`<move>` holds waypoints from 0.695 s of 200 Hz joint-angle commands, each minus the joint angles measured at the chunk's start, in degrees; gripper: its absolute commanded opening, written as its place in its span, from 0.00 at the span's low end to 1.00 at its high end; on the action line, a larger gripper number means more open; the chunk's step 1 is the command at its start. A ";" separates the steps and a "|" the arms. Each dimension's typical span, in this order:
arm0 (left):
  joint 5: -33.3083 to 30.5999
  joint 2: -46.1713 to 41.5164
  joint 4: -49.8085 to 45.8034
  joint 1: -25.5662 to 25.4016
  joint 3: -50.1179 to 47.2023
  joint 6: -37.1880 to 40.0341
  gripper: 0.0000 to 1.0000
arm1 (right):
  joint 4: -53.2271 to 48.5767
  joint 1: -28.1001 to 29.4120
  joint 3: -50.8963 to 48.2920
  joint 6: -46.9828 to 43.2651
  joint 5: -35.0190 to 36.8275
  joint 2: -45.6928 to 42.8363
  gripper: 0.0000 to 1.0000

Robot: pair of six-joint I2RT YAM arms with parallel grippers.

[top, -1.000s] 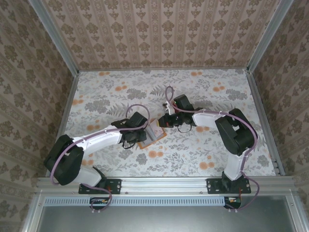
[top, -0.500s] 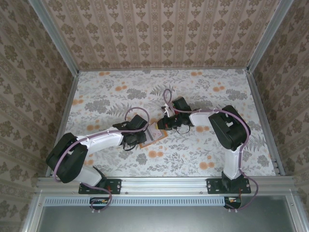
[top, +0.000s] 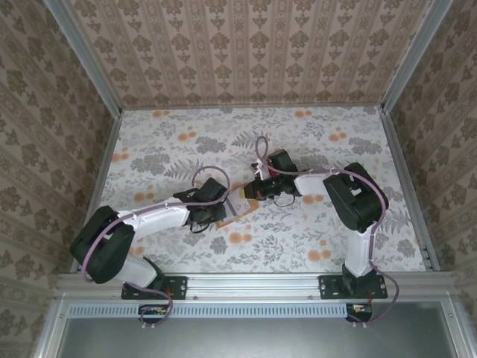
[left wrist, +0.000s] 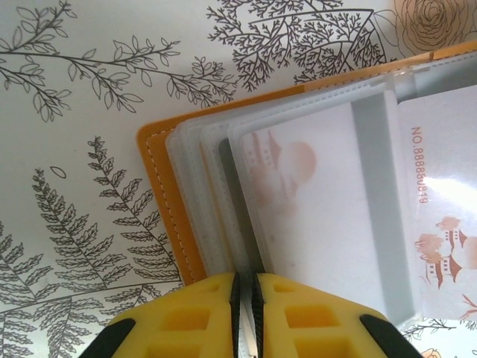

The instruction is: Put the credit cards into the card holder

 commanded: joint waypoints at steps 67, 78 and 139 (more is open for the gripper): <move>-1.12 3.77 -6.22 0.29 -1.46 0.26 0.12 | 3.27 -0.63 -1.33 1.54 -0.20 -0.94 0.06; -1.12 4.12 -6.25 0.24 -1.24 0.44 0.12 | 3.23 -0.55 -0.98 1.77 -0.40 0.26 0.06; -1.05 4.00 -5.95 0.28 -1.84 0.15 0.11 | 2.21 0.07 0.43 1.76 -0.75 3.36 0.06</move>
